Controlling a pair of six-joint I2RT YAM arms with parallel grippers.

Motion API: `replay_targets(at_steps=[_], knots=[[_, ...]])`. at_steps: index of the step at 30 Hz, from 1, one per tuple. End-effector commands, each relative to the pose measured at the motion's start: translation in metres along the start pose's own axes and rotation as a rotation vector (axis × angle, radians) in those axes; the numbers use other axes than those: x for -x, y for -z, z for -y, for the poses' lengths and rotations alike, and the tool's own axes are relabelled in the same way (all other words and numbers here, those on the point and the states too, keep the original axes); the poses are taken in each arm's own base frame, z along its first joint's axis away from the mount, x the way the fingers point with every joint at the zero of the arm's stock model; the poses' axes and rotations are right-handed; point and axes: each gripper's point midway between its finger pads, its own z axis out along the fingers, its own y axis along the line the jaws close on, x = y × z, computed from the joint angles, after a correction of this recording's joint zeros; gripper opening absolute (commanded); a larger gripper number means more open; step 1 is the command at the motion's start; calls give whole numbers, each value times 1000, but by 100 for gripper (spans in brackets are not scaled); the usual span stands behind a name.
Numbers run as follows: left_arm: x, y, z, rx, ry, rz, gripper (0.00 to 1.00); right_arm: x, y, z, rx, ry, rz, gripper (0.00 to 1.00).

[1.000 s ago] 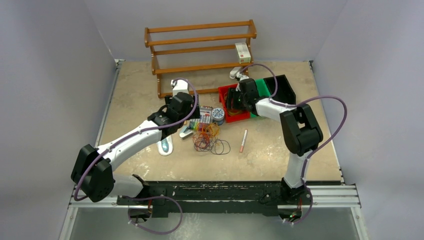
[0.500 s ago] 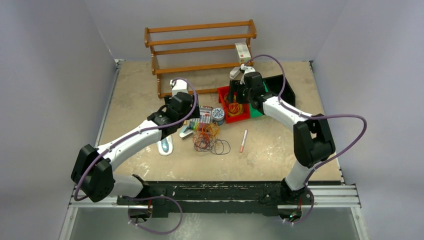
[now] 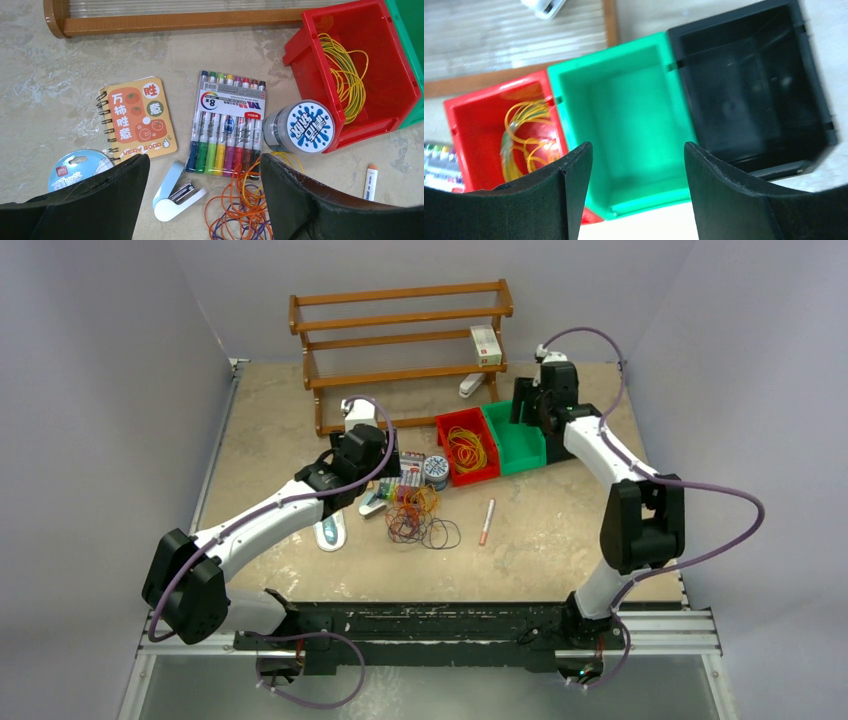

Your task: Untangle the cables

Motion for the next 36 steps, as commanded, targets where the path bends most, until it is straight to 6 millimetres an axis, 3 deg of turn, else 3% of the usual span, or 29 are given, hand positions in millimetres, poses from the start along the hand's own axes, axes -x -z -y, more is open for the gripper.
replay_targets(at_steps=[1,8,17,22,31,36], knots=[[20,6,7,-34,14,43,81,28,1,25,-61,65,10,69],[25,10,6,-31,-15,41,81,23,-35,52,-86,108,-81,69],[25,10,8,-40,-1,40,80,5,-59,62,-65,97,-141,64],[25,10,10,-46,3,39,80,3,-58,67,-81,40,-121,51],[25,7,12,-53,-1,32,80,-14,-58,67,-85,8,-148,40],[24,6,12,-51,-3,30,80,-20,-48,70,-105,-11,-150,33]])
